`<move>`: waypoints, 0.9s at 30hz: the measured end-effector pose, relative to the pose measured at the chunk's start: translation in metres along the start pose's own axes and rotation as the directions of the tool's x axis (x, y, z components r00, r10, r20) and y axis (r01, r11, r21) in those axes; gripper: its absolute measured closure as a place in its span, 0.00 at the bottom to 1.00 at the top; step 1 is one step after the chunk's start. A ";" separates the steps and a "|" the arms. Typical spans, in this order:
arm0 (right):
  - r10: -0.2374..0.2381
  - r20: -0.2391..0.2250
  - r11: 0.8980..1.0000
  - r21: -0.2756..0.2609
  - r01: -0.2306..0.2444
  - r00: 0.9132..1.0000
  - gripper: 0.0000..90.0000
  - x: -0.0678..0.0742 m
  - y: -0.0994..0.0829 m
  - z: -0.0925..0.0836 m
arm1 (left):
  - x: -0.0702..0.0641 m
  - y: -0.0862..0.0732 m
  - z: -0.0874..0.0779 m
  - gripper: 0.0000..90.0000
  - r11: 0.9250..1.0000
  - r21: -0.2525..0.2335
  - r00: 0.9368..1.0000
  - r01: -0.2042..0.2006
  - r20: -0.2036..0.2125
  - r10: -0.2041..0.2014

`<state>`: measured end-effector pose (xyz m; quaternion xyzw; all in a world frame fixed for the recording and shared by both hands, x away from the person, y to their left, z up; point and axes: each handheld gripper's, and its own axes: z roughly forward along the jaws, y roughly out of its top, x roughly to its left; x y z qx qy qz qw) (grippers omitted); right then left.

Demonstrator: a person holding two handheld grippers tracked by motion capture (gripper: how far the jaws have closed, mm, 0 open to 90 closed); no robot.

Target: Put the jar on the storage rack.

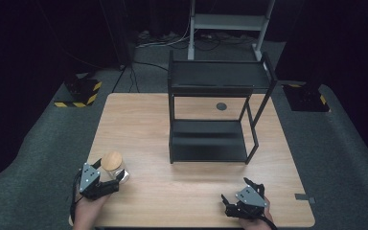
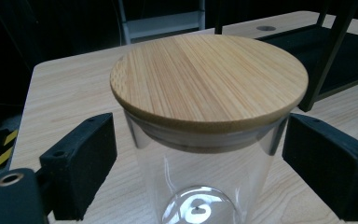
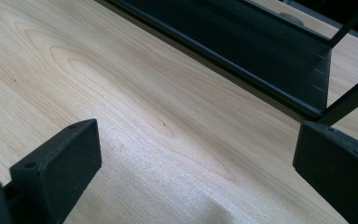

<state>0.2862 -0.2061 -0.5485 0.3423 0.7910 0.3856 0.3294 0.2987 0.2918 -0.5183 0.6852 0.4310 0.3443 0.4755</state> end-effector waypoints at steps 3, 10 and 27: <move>0.000 0.000 1.000 0.000 0.000 1.000 0.01 0.000 0.000 0.000 | 0.001 -0.001 0.001 0.15 1.000 -0.011 1.000 0.018 0.009 -0.018; -0.001 -0.001 1.000 -0.002 0.001 1.000 0.01 0.000 0.000 0.000 | 0.003 0.000 0.001 0.19 0.999 -0.026 0.999 0.044 0.012 -0.044; -0.001 -0.002 1.000 -0.002 0.001 1.000 0.01 0.000 0.000 0.000 | 0.002 0.002 0.001 0.30 0.999 -0.035 0.999 0.039 0.023 -0.038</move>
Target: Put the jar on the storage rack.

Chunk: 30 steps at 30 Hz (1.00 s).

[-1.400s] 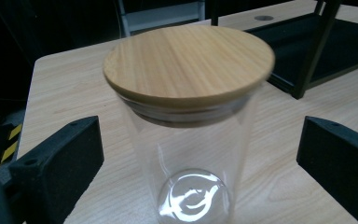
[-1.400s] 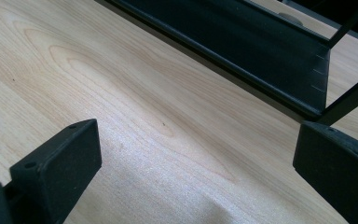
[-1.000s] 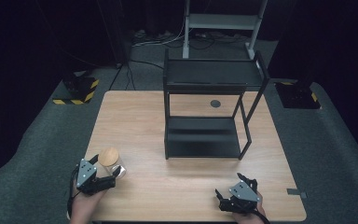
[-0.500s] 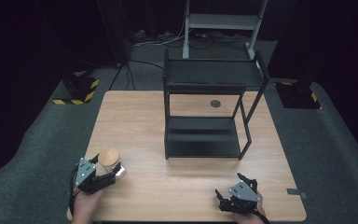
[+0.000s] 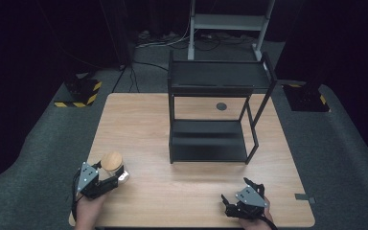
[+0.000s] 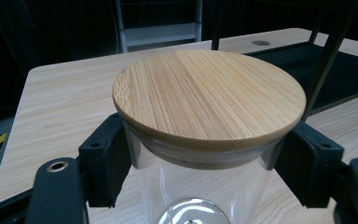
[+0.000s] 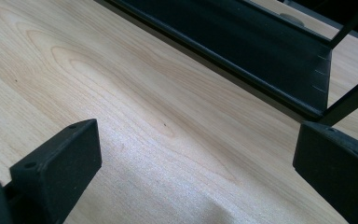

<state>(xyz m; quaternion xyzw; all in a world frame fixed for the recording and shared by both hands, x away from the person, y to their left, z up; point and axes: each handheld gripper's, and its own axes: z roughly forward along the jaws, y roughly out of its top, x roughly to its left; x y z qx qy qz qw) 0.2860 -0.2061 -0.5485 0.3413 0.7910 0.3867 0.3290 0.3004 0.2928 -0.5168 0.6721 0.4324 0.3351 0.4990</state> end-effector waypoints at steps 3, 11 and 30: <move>0.000 0.000 1.000 -0.001 0.000 1.000 0.01 0.000 0.000 0.000 | -0.001 0.002 0.000 0.30 1.000 0.005 1.000 -0.009 0.006 0.009; -0.006 0.000 1.000 0.000 0.006 1.000 0.01 0.000 0.000 0.000 | -0.013 0.018 -0.003 0.30 0.999 -0.027 0.999 -0.034 0.021 0.035; -0.006 -0.002 1.000 -0.001 0.006 1.000 0.01 0.000 0.000 0.000 | -0.050 0.054 -0.001 0.30 0.996 -0.081 0.995 -0.023 0.096 0.031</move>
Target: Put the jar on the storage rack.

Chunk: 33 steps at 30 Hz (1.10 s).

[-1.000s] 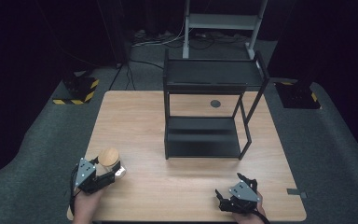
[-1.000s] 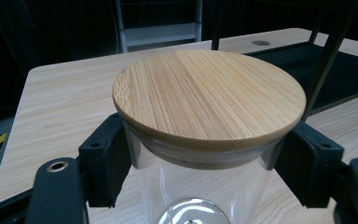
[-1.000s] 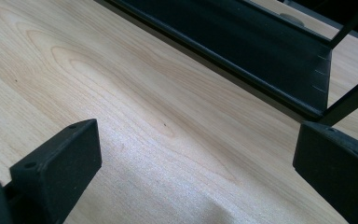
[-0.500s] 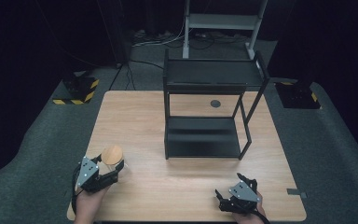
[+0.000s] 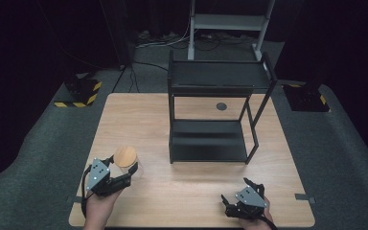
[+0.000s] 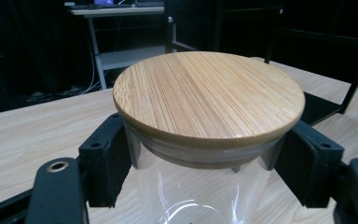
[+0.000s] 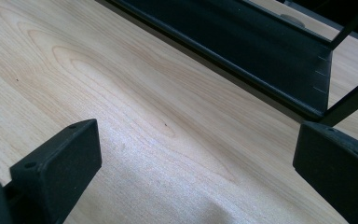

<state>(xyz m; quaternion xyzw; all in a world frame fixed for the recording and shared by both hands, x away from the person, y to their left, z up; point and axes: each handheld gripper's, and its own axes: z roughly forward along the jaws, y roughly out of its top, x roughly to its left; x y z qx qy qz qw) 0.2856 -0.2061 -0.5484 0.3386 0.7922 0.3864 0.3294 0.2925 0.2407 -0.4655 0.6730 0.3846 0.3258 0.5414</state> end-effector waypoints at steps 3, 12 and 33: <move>0.000 -0.001 1.000 0.001 0.000 1.000 0.01 0.000 0.000 0.000 | -0.006 0.006 0.002 0.30 1.000 -0.005 1.000 -0.016 0.010 0.017; -0.002 -0.001 1.000 0.001 0.002 1.000 0.01 0.000 0.000 0.000 | -0.024 0.016 0.010 0.30 0.999 -0.018 0.998 -0.033 0.057 0.034; -0.002 -0.004 1.000 -0.002 0.002 1.000 0.01 0.000 0.000 0.000 | -0.062 0.021 0.045 0.30 0.999 -0.026 0.990 -0.029 0.134 0.032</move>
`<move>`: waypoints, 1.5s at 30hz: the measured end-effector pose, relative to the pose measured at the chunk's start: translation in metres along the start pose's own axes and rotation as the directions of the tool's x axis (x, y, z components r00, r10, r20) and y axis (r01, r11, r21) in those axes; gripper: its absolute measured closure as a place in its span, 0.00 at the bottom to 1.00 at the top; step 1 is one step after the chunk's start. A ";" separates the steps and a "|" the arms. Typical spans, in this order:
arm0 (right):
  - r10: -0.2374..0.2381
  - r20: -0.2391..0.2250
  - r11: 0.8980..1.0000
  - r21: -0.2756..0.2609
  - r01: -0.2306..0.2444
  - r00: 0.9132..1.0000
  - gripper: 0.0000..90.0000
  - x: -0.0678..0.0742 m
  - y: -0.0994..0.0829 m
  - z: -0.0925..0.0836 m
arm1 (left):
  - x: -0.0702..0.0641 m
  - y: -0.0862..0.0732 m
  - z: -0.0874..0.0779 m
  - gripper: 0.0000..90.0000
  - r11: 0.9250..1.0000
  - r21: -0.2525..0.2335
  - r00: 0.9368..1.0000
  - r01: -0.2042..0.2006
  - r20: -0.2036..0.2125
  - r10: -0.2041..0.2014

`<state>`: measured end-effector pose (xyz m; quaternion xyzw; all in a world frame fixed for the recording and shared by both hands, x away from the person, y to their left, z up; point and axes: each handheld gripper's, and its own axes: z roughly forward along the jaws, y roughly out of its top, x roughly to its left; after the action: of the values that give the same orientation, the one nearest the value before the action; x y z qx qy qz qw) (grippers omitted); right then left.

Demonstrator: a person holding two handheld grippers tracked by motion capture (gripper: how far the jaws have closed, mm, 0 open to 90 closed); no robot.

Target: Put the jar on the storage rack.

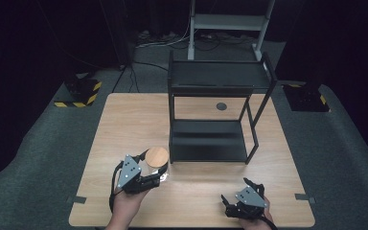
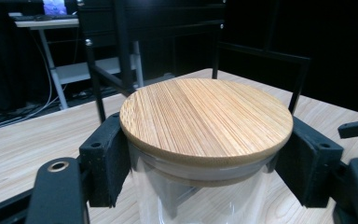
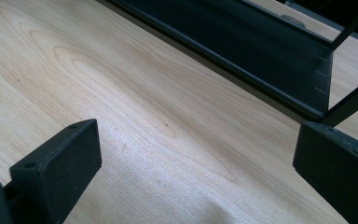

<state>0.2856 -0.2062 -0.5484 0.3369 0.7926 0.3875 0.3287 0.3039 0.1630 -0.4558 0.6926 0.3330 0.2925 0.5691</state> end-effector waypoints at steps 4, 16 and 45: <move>0.003 0.000 1.000 -0.001 -0.003 1.000 0.01 0.000 0.000 0.000 | -0.006 0.002 0.007 0.30 1.000 -0.004 1.000 0.000 0.012 0.000; 0.007 -0.002 1.000 -0.003 -0.007 1.000 0.01 -0.001 0.000 0.000 | -0.017 0.011 0.029 0.30 1.000 -0.013 1.000 0.002 0.027 -0.001; 0.015 -0.008 1.000 -0.013 -0.016 1.000 0.01 -0.001 -0.001 -0.001 | -0.038 0.021 0.097 0.30 1.000 -0.006 0.999 0.027 0.041 -0.027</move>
<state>0.2853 -0.2082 -0.5480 0.3393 0.7887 0.3966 0.3247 0.3596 0.0725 -0.4539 0.6920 0.3296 0.2715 0.5820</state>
